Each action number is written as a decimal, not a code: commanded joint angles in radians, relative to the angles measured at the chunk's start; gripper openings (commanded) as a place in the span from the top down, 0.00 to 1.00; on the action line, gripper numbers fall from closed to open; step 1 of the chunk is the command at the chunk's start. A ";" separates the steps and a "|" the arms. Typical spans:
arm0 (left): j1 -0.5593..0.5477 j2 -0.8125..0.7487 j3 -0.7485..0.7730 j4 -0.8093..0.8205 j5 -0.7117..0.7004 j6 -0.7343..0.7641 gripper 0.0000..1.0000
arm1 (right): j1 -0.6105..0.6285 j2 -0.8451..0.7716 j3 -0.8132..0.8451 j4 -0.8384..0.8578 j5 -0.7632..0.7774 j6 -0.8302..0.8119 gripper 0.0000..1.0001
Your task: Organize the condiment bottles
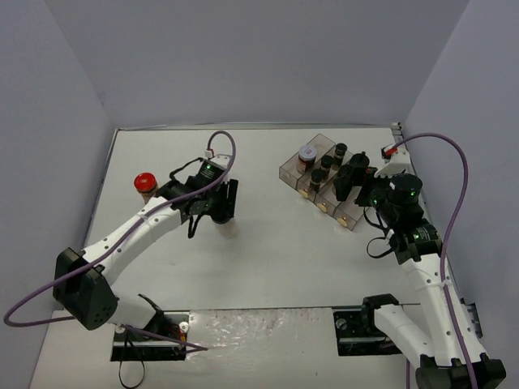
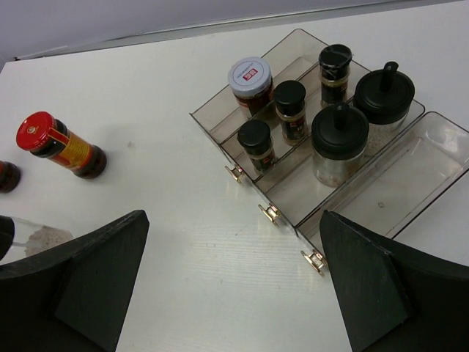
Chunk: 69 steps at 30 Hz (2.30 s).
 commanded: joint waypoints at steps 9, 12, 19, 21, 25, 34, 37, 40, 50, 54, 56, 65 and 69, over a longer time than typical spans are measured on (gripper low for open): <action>-0.141 0.290 0.279 0.154 -0.089 0.029 0.99 | 0.008 0.002 0.058 0.029 -0.074 -0.034 0.00; -0.168 0.343 0.309 0.173 -0.121 0.043 0.97 | 0.008 -0.004 0.058 0.009 -0.090 -0.050 0.00; -0.186 0.397 0.289 0.196 -0.124 0.026 0.72 | 0.011 0.004 0.064 -0.020 -0.129 -0.080 0.00; -0.187 0.398 0.281 0.196 -0.122 0.023 0.61 | 0.011 0.006 0.064 -0.021 -0.133 -0.086 0.00; -0.190 0.389 0.284 0.184 -0.116 0.019 0.33 | 0.011 0.018 0.065 -0.020 -0.142 -0.097 0.00; -0.190 0.245 0.363 0.092 -0.130 0.018 0.03 | 0.014 0.071 0.122 -0.021 -0.204 -0.144 0.00; -0.189 0.129 0.361 0.063 -0.148 0.011 0.03 | 0.023 0.105 0.153 -0.022 -0.239 -0.160 0.00; -0.185 -0.010 0.296 0.035 -0.193 -0.001 0.03 | 0.053 0.151 0.175 -0.021 -0.254 -0.181 0.00; -0.061 -0.419 -0.050 -0.113 -0.313 -0.081 0.03 | 0.379 0.383 0.199 0.048 -0.104 -0.261 0.00; 0.039 -0.573 -0.156 -0.205 -0.312 -0.095 0.03 | 0.497 0.487 0.213 0.093 -0.064 -0.291 0.00; 0.074 -0.608 -0.193 -0.233 -0.314 -0.093 0.03 | 0.520 0.539 0.221 0.115 -0.057 -0.294 0.00; 0.116 -0.759 -0.311 -0.239 -0.325 -0.120 0.03 | 0.604 0.783 0.301 0.199 0.007 -0.318 0.00; 0.116 -0.763 -0.333 -0.241 -0.306 -0.137 0.03 | 0.606 0.848 0.336 0.213 0.055 -0.318 0.00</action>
